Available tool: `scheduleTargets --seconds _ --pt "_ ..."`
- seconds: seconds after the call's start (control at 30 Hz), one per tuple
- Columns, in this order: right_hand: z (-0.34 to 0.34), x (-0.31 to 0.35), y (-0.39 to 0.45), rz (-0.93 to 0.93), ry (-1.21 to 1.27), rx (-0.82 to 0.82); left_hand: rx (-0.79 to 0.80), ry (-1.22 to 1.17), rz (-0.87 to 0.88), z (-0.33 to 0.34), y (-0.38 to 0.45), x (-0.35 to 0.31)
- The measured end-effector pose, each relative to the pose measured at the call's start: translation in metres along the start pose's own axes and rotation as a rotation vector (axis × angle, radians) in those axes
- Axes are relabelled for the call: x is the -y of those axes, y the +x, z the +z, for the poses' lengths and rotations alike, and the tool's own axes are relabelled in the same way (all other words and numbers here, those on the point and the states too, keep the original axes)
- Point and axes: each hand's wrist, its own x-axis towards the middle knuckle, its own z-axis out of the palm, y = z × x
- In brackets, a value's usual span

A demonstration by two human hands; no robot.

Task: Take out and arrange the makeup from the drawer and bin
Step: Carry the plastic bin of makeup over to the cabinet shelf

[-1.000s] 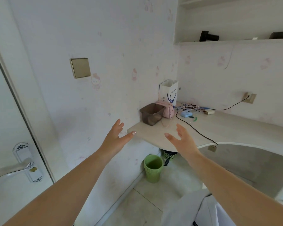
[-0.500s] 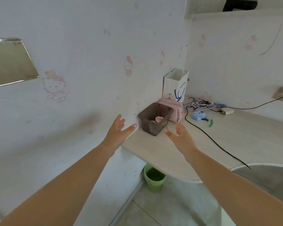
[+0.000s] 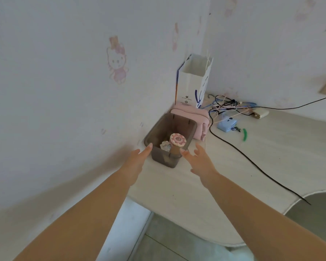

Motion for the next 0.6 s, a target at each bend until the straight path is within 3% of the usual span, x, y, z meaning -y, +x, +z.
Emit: scheduleTargets --seconds 0.1,0.3,0.47,0.6 --pt "0.014 -0.006 0.032 0.145 0.032 -0.019 0.017 -0.057 -0.074 0.007 0.041 0.004" --pt "0.03 -0.017 0.061 0.347 0.135 -0.051 -0.087 -0.015 -0.055 0.019 0.087 0.01" --pt "0.037 -0.024 0.079 0.404 0.204 -0.067 -0.078 -0.059 0.01 0.027 0.105 0.011" --pt "0.042 -0.026 0.083 0.349 0.332 -0.048 -0.084 -0.076 0.04 0.027 0.109 0.012"
